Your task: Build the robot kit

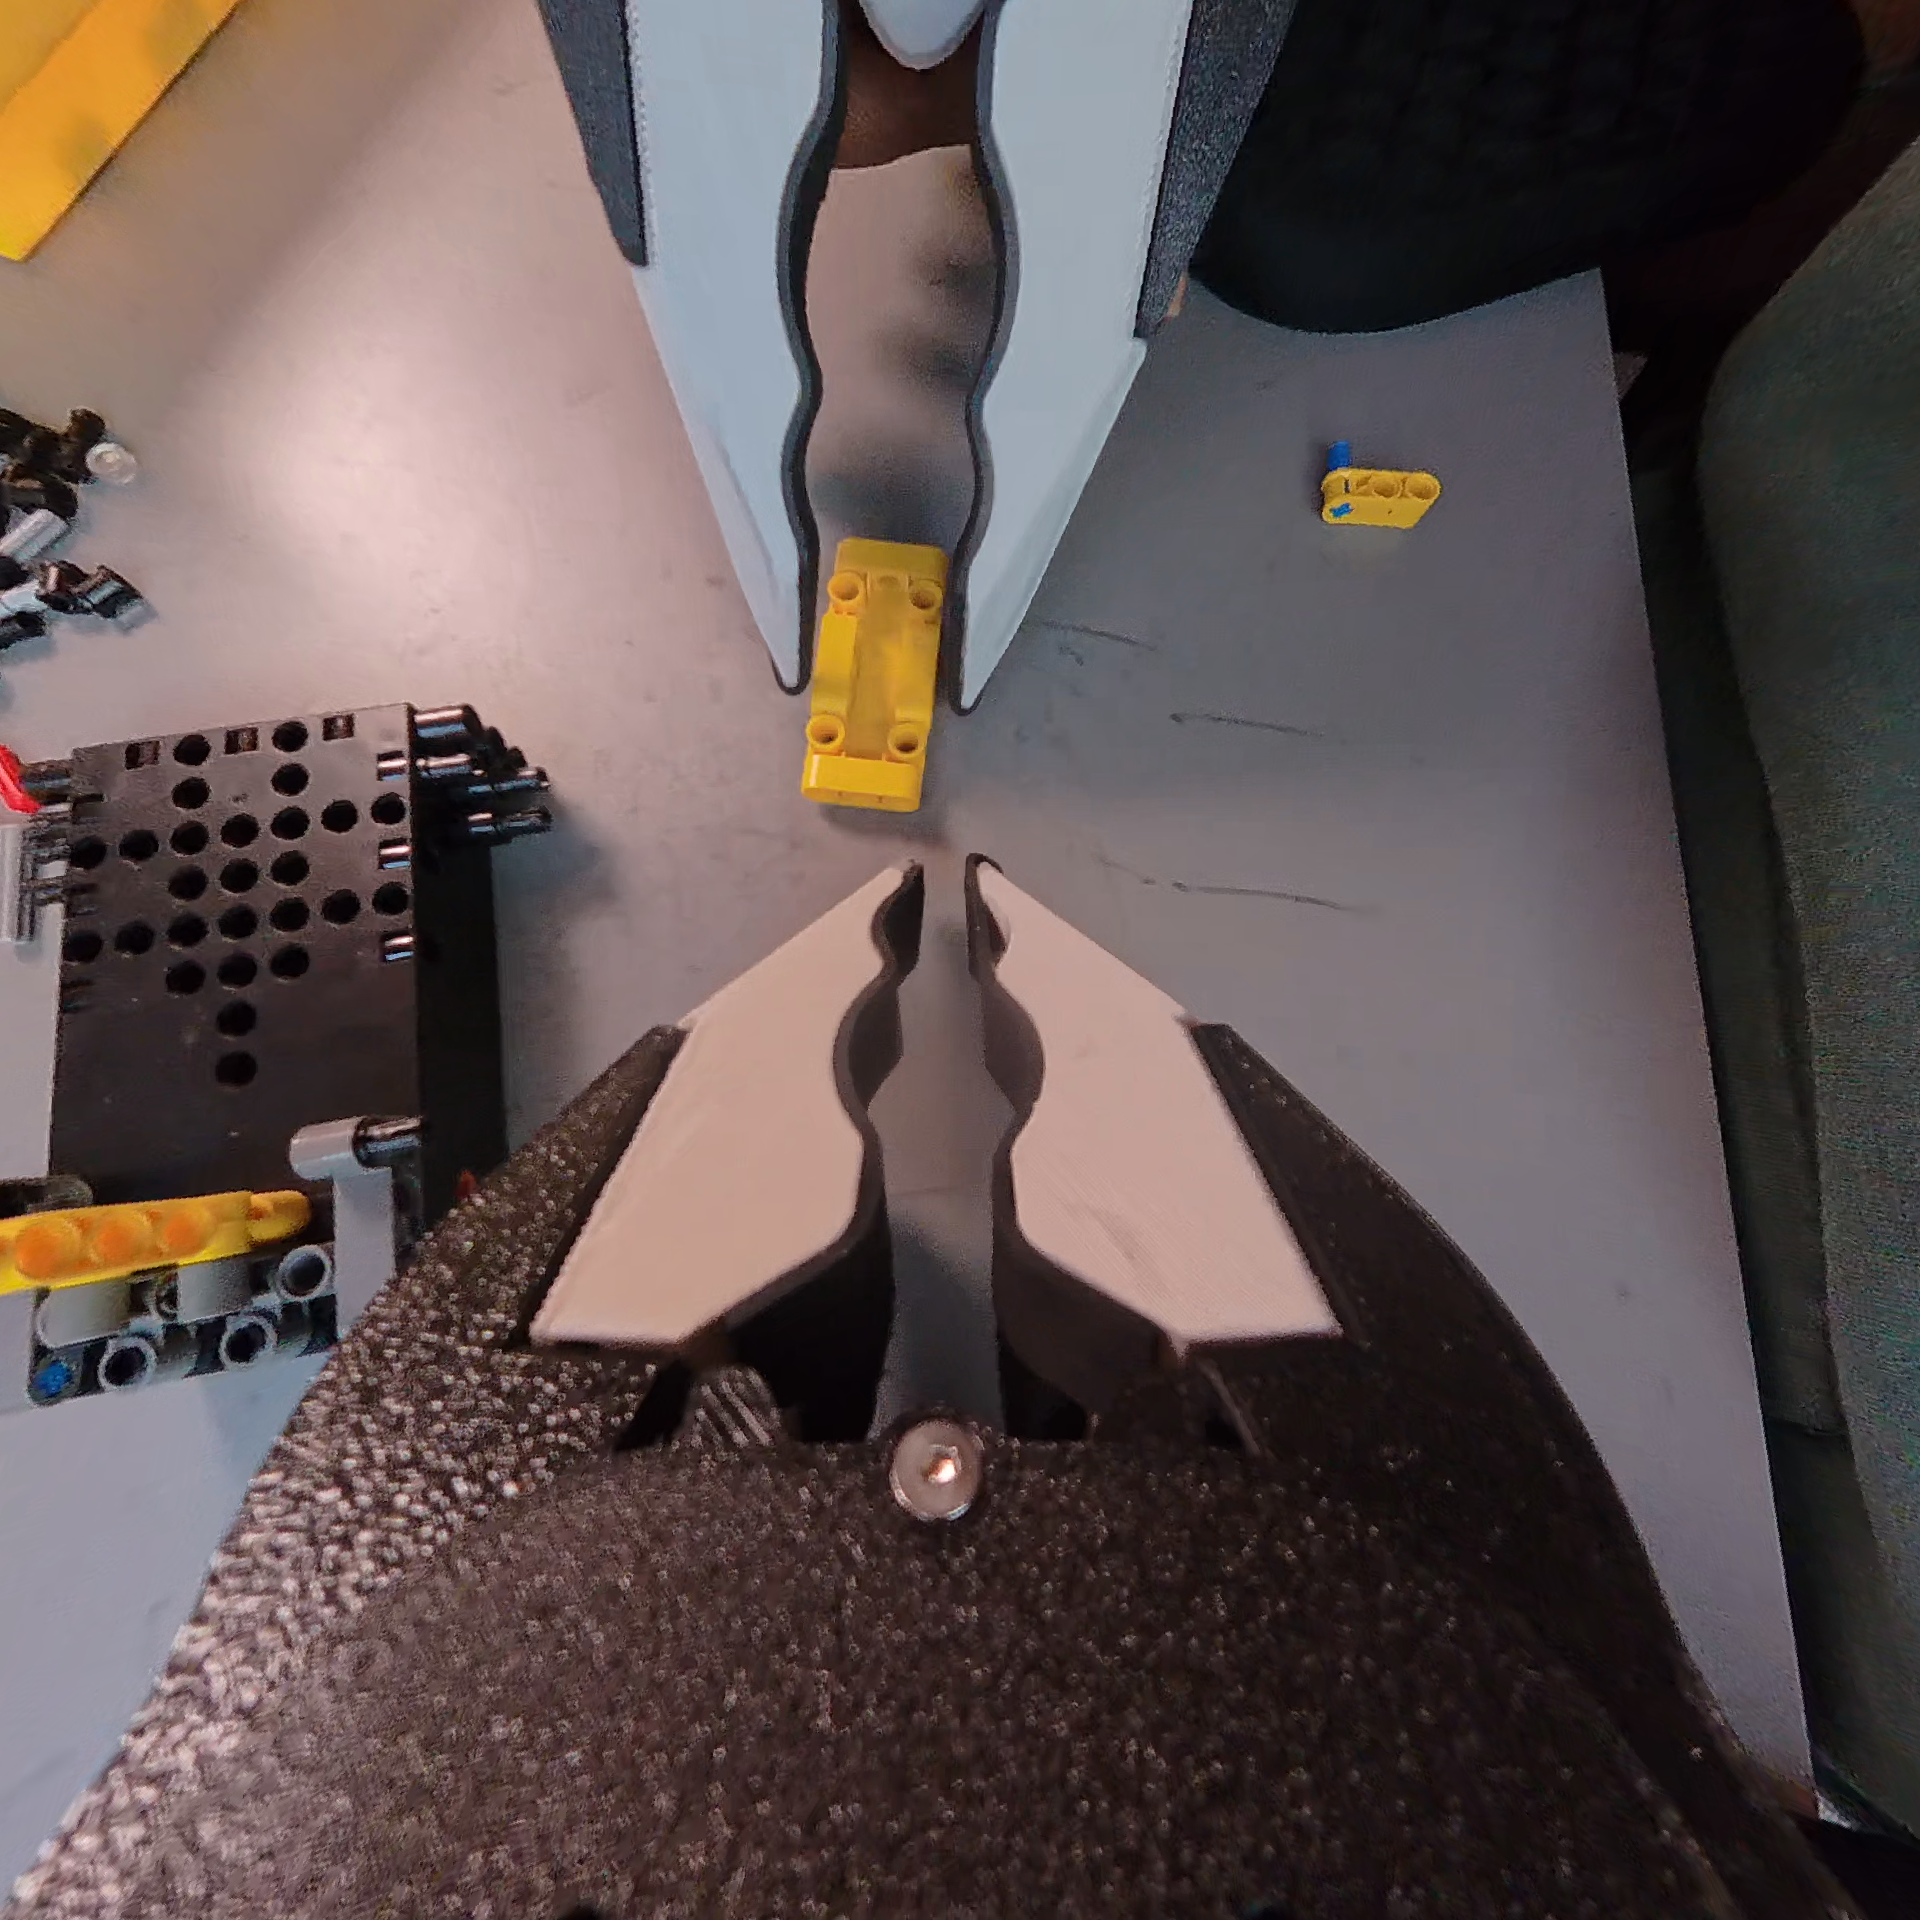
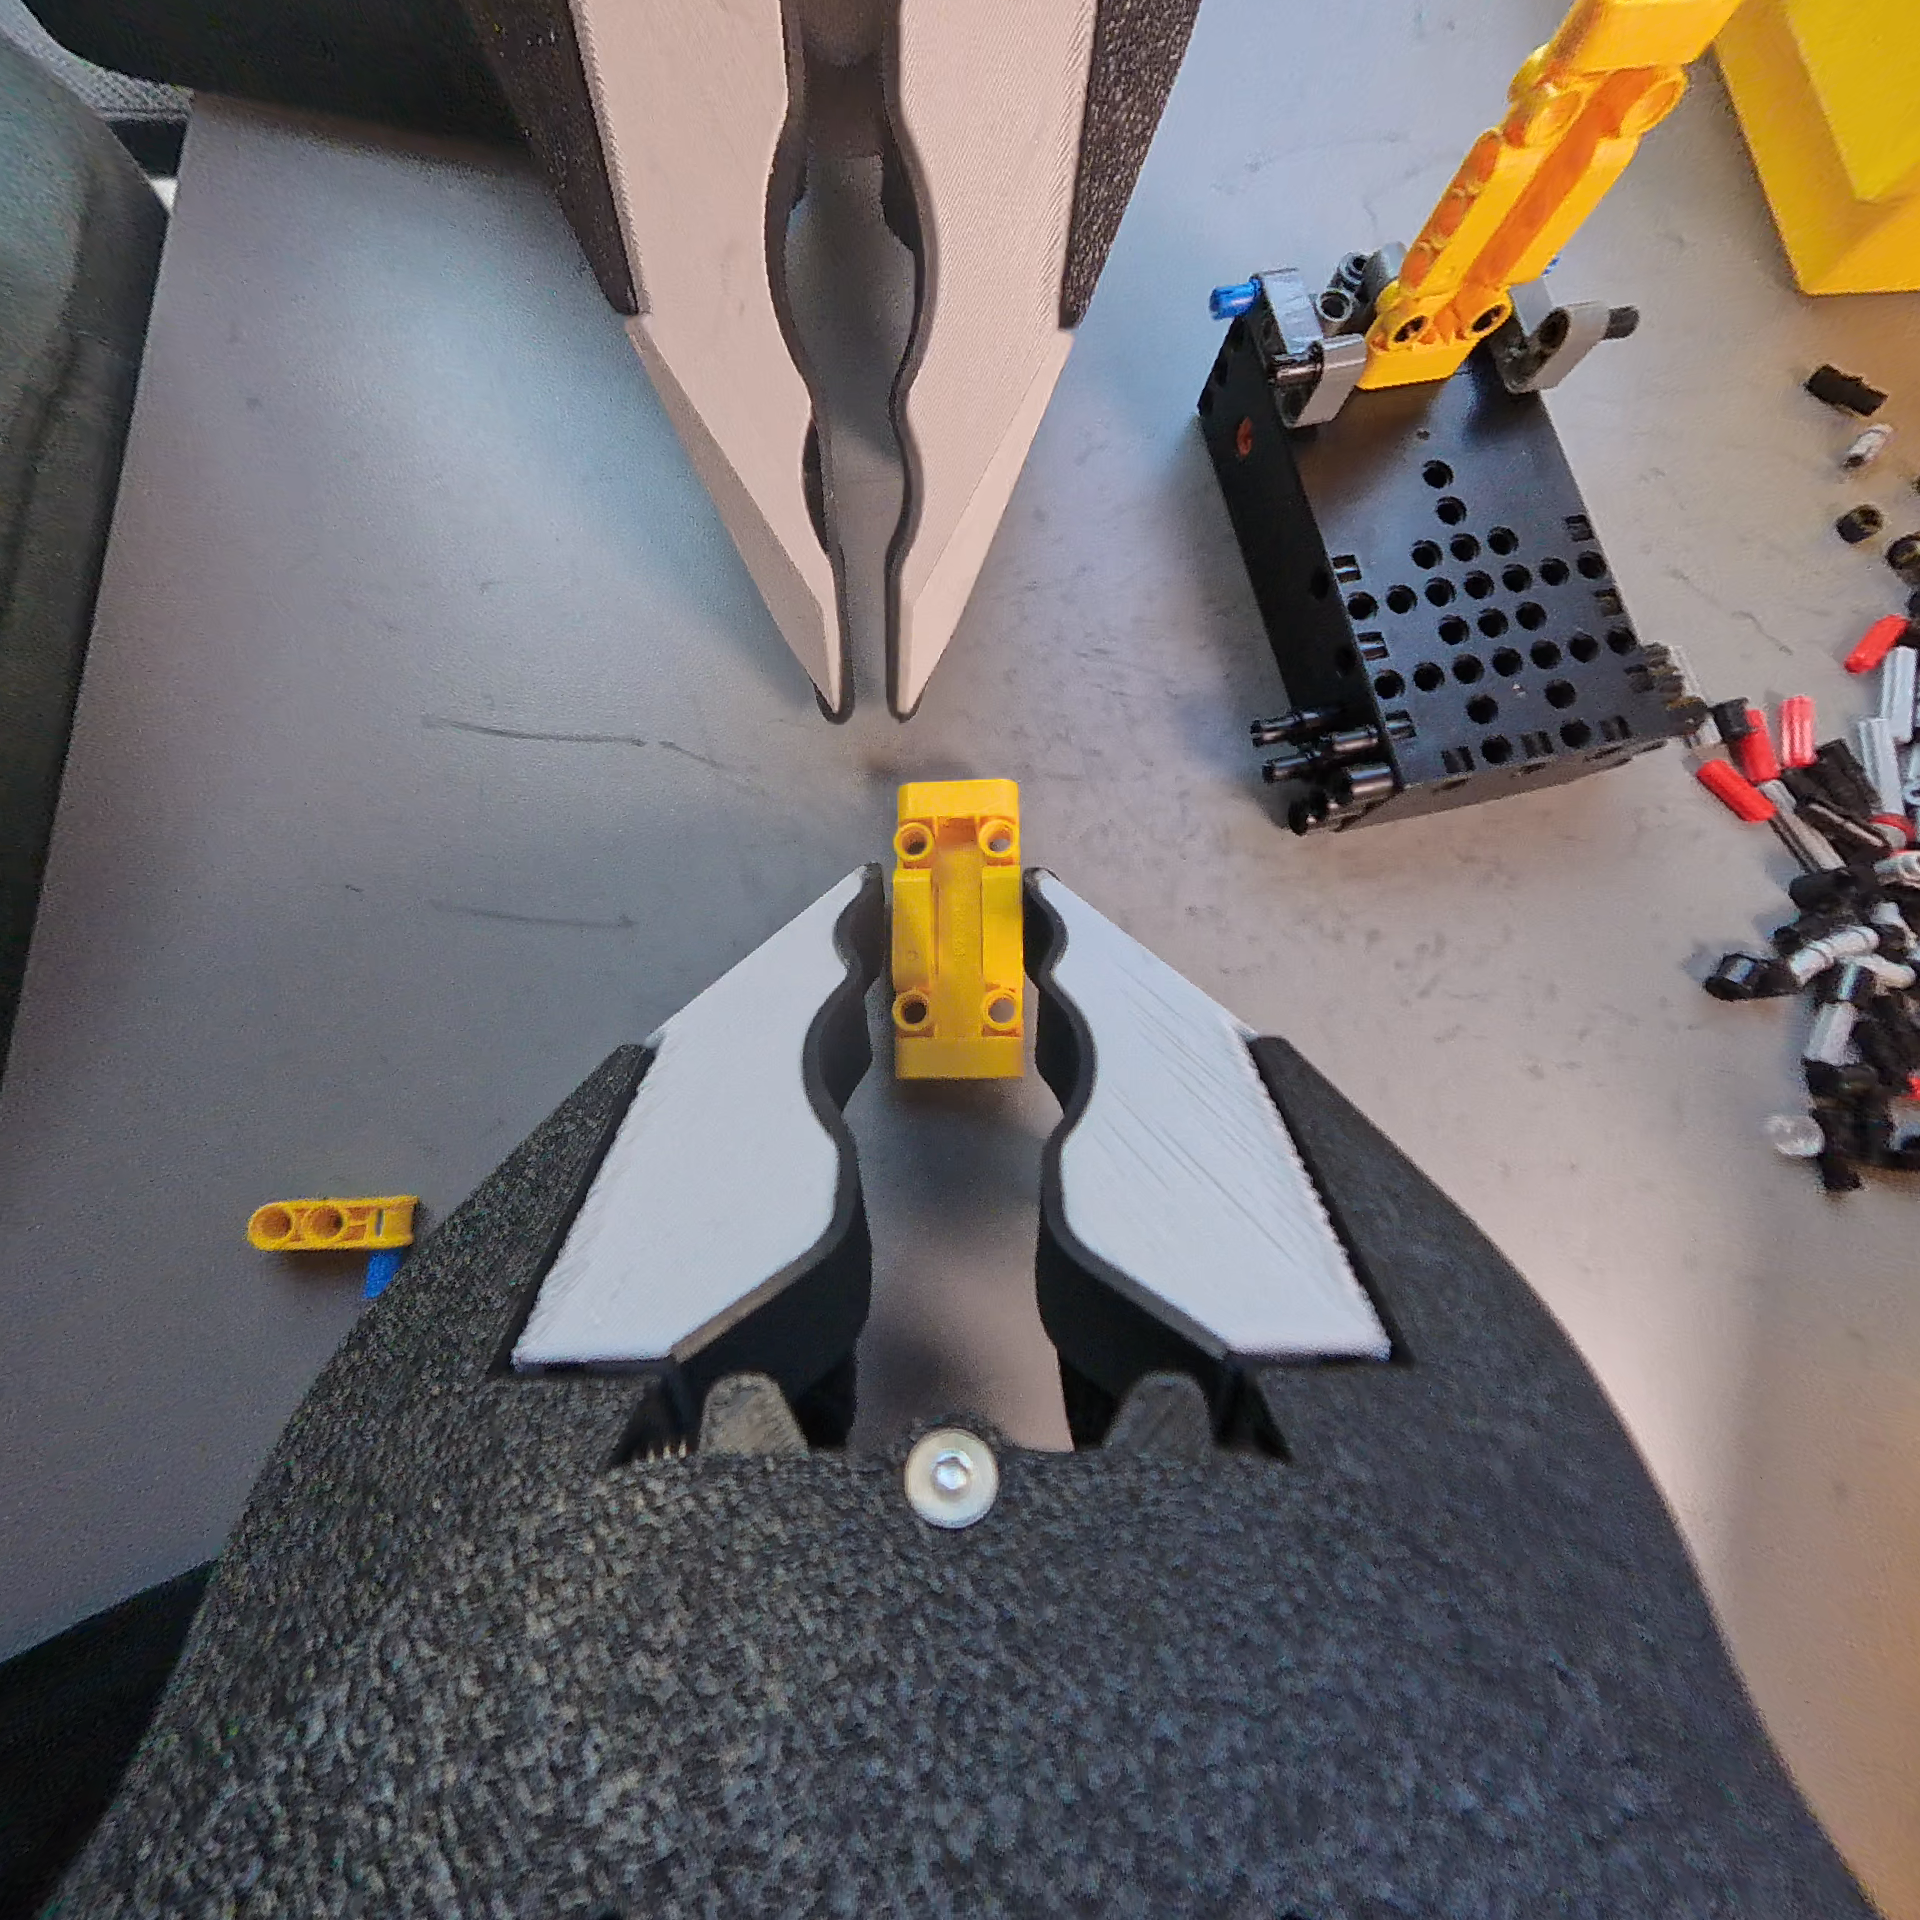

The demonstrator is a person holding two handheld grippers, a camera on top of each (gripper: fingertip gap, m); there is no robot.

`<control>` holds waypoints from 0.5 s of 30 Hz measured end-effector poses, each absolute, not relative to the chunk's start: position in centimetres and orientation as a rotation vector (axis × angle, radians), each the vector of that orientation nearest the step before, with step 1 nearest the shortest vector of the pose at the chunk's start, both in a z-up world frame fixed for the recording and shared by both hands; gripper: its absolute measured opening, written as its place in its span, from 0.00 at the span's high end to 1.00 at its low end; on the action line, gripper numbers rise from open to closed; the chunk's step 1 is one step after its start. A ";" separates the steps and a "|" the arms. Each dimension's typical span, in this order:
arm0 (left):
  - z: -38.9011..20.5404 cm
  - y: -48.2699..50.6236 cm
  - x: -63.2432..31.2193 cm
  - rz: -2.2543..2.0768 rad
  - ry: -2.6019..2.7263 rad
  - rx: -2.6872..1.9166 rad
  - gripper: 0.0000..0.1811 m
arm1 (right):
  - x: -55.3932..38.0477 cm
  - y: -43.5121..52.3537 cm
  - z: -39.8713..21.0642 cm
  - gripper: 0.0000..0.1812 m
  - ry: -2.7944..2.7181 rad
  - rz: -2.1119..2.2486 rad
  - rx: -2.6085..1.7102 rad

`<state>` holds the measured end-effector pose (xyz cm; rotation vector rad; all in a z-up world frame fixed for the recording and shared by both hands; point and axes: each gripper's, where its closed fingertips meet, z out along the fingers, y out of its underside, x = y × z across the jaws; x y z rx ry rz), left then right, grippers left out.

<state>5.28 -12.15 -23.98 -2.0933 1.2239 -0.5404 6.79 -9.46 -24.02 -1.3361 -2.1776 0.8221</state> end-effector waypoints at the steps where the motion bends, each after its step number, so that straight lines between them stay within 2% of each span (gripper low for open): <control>1: -23.9 -12.1 5.2 -0.540 1.215 -2.090 0.95 | 7.1 -9.3 -23.8 0.84 -2.172 0.821 -1.345; 3: -23.9 -12.0 5.0 -0.529 1.208 -2.090 0.94 | 8.1 -8.9 -23.0 0.81 -2.173 0.793 -1.351; 6: -24.3 -11.9 4.8 -0.513 1.205 -2.094 0.92 | 11.2 -10.3 -21.9 0.81 -2.277 0.791 -1.344; 12: -24.0 -11.6 4.7 -0.515 1.170 -2.088 0.89 | 16.8 -15.7 -23.4 0.78 -2.525 0.708 -1.370; 14: -23.7 -11.6 4.9 -0.528 1.162 -2.074 0.88 | 17.0 -16.2 -24.2 0.79 -2.521 0.670 -1.382; 15: -23.6 -11.6 5.0 -0.534 1.161 -2.066 0.88 | 17.0 -16.3 -24.5 0.83 -2.511 0.662 -1.384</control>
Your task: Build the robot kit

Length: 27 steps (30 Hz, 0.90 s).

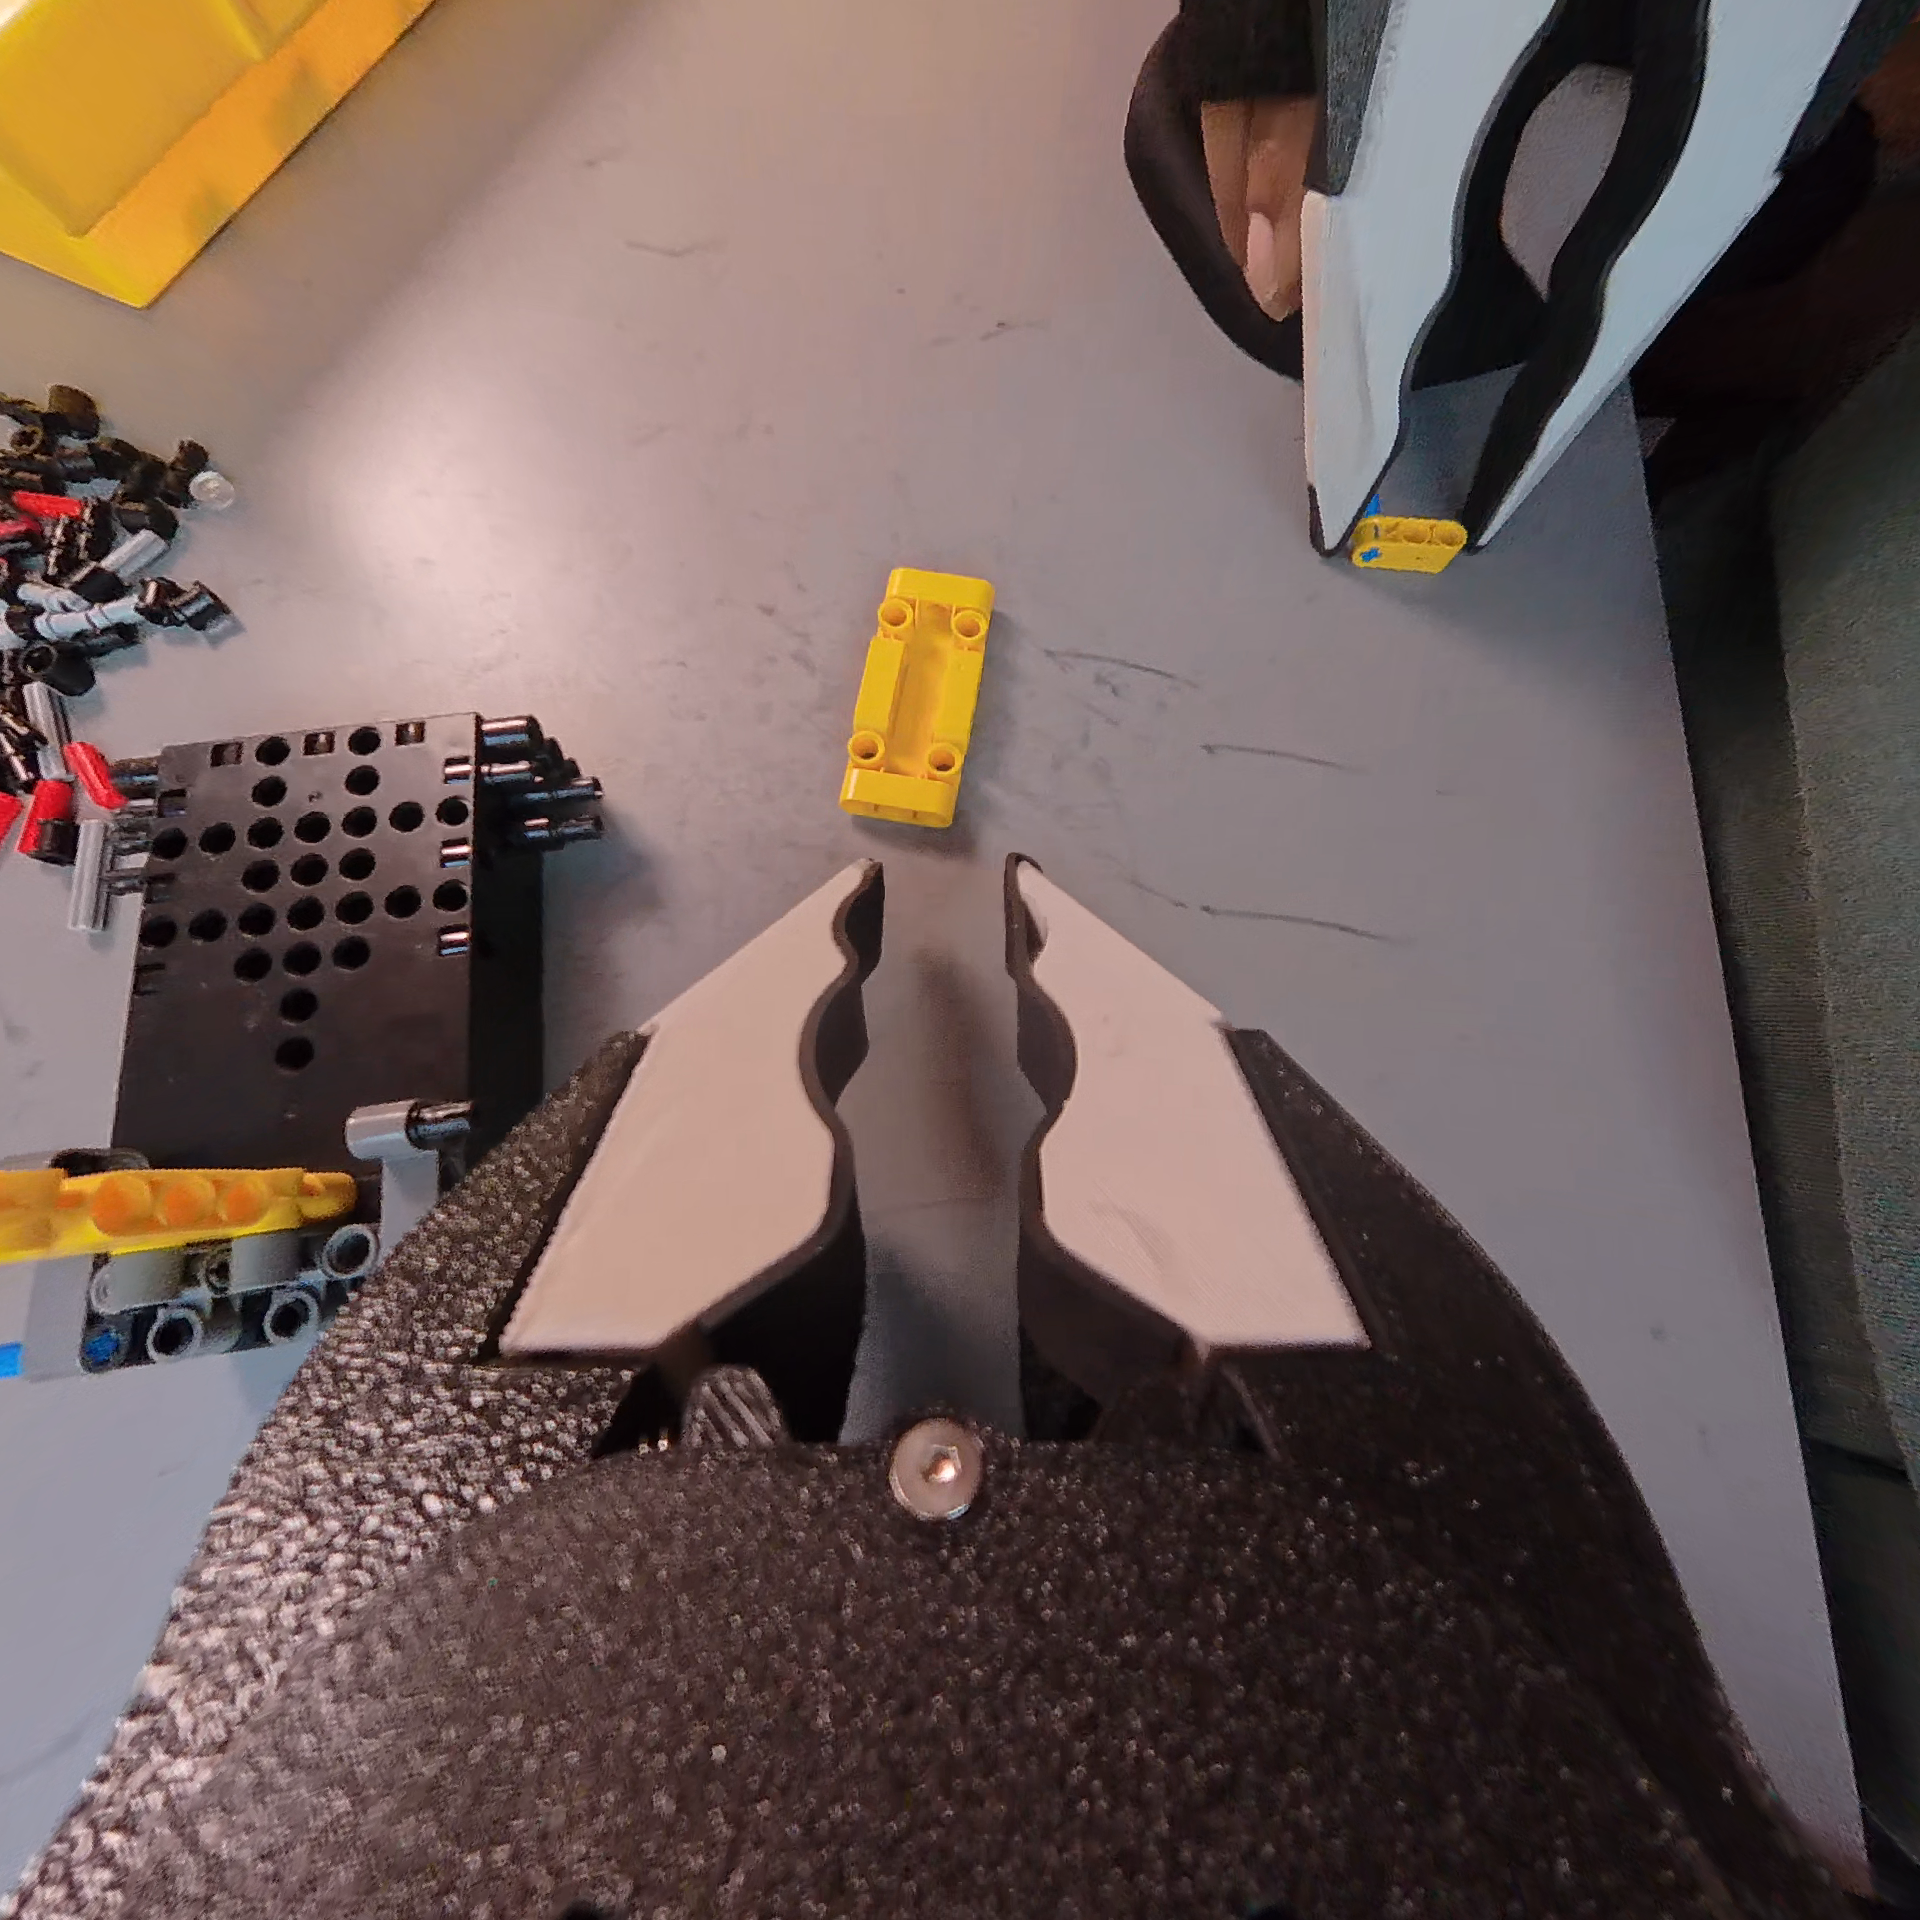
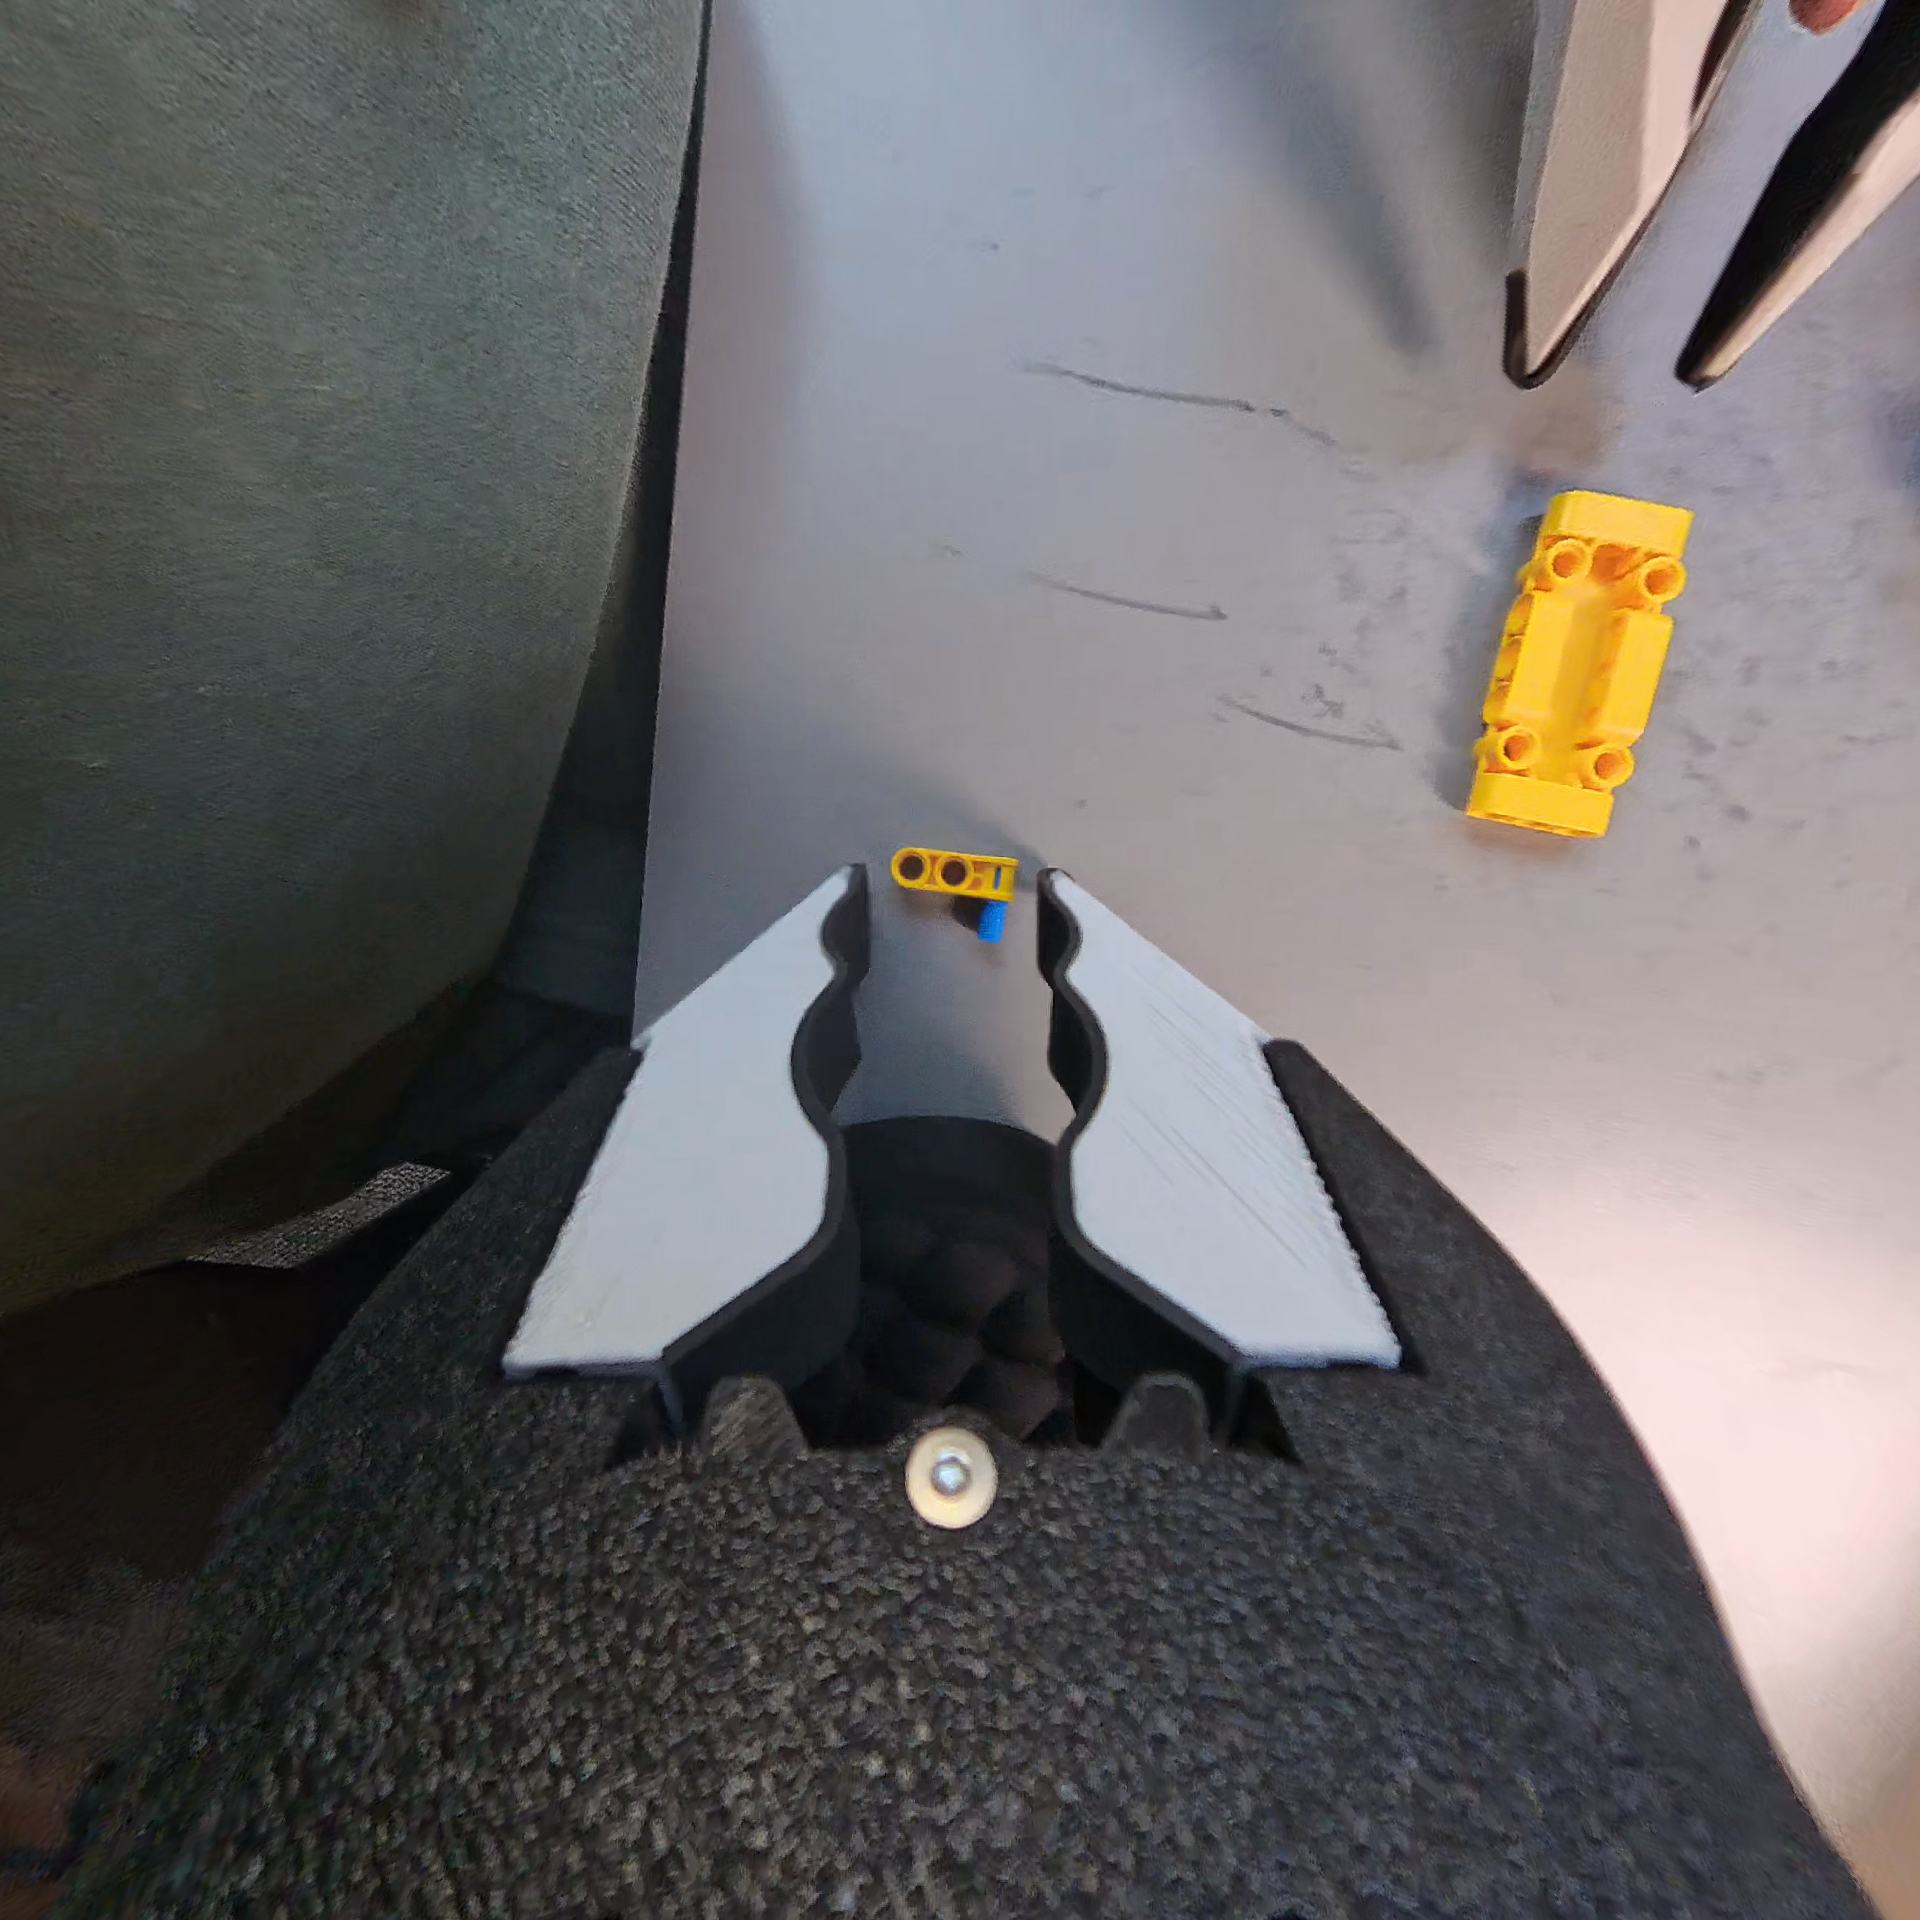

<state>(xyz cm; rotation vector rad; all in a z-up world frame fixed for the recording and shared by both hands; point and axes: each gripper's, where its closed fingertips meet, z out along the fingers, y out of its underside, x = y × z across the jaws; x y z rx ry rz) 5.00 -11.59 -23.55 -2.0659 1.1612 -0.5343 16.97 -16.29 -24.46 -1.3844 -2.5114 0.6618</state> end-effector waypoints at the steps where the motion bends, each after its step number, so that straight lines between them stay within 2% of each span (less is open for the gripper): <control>1: -23.4 -11.6 5.1 -0.536 1.162 -2.058 0.87 | 16.8 -16.1 -24.6 0.87 -2.491 0.652 -1.379; 7: -22.2 -12.6 6.3 -0.627 1.179 -1.993 0.87 | 13.8 -15.7 -23.1 0.88 -2.349 0.704 -1.277; 14: -17.2 -12.8 6.7 -1.124 0.902 -1.912 0.85 | 6.5 -13.7 -18.0 0.88 -2.042 0.636 -1.009; 17: -16.3 -12.3 6.2 -1.283 0.756 -1.918 0.88 | 4.8 -12.7 -17.2 0.88 -1.992 0.550 -0.945; 19: -16.3 -11.7 5.7 -1.294 0.696 -1.928 0.93 | 4.2 -12.3 -16.8 0.88 -1.972 0.507 -0.911; 27: -16.7 -10.9 4.7 -1.245 0.654 -1.968 0.96 | 3.5 -11.2 -16.8 0.88 -1.923 0.419 -0.883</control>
